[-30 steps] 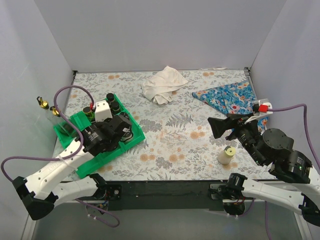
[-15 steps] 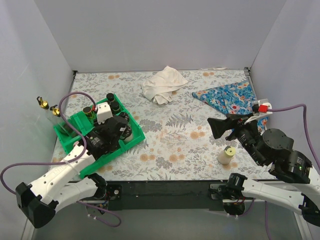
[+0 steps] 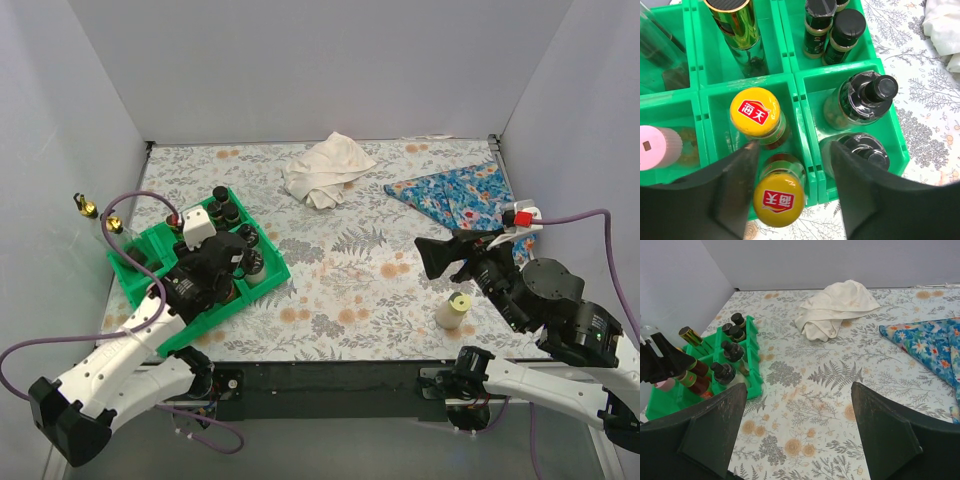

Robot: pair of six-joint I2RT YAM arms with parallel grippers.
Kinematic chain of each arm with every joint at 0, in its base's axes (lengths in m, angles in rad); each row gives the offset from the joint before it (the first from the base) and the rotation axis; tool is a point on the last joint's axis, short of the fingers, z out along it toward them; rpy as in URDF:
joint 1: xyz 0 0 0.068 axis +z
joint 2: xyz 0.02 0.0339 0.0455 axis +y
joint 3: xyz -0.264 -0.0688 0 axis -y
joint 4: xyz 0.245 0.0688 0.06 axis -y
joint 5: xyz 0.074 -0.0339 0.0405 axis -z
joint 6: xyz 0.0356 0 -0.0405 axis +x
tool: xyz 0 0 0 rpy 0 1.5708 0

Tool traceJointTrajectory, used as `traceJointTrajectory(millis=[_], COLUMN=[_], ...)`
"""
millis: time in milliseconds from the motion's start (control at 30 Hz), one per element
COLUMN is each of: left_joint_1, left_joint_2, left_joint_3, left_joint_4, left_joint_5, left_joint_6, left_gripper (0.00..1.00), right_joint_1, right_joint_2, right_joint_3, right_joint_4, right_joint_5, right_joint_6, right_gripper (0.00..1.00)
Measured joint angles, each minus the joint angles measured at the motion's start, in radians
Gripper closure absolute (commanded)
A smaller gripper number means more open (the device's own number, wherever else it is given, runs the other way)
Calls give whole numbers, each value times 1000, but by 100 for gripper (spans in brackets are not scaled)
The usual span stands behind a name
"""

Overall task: Organize the condiment bottles
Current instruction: Place the bottle in the storage box.

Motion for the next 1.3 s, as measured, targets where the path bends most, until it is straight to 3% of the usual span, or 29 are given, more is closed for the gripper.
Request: traceJointTrajectory(millis=[400, 533, 833, 1067, 1300], left_joint_1=[0, 2, -9, -233, -430], left_joint_2=[11, 38, 282, 472, 689], left_joint_3=[130, 233, 495, 516, 541], left_joint_4=[-58, -27, 98, 245, 440], left_joint_5=[61, 146, 516, 655, 734], left_joint_6=[12, 86, 221, 280, 333], left_gripper=[2, 2, 2, 2, 2], right_joint_1=[0, 0, 0, 0, 0], right_joint_2=[3, 12, 21, 25, 59], right_joint_3=[0, 0, 24, 108, 256], right_joint_4=[-2, -8, -68, -179, -192], right_joint_5=[-4, -4, 4, 54, 20], right_joint_6=[0, 18, 62, 173, 167], right_gripper=[6, 6, 10, 11, 12])
